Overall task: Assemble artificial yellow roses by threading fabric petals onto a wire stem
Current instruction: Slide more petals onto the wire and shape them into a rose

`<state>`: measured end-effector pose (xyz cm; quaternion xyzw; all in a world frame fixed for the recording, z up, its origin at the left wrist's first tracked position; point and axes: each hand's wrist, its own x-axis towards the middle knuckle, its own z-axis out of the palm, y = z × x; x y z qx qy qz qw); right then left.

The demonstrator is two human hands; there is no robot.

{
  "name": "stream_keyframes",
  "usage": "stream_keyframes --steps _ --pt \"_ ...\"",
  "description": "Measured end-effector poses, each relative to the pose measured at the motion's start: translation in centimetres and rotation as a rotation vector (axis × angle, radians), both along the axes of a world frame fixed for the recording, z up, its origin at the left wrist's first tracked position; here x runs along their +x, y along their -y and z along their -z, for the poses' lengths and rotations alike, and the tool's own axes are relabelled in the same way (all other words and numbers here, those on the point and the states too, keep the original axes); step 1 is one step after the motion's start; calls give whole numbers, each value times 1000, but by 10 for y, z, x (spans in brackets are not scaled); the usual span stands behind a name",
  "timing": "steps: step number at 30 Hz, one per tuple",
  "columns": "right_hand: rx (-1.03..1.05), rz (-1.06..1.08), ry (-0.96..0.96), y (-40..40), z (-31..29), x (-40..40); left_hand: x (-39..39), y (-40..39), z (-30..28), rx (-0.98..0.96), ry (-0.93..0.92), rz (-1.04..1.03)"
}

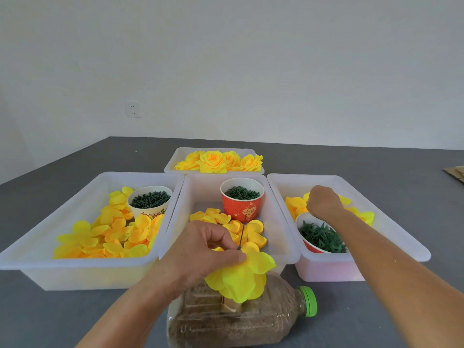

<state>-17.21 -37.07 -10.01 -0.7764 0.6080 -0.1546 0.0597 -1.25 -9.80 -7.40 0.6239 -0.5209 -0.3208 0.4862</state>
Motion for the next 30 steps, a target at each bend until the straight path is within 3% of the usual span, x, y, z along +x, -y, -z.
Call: stream_keyframes --steps 4,8,11,15,23,30 --pt "63 -88 5 5 -1 -10 1 1 0 -5 -18 6" --pt "-95 25 257 20 -6 -19 0 1 -2 -2 7 -1" --pt "-16 81 146 32 -6 -30 1 1 -2 8 31 7" --pt "157 -26 -59 45 5 -36 3 3 -2 6 38 22" --pt "69 52 109 44 11 -42 2 4 -3 -2 10 28" --pt "-209 -56 271 31 -10 -42 1 2 -2 -7 9 22"
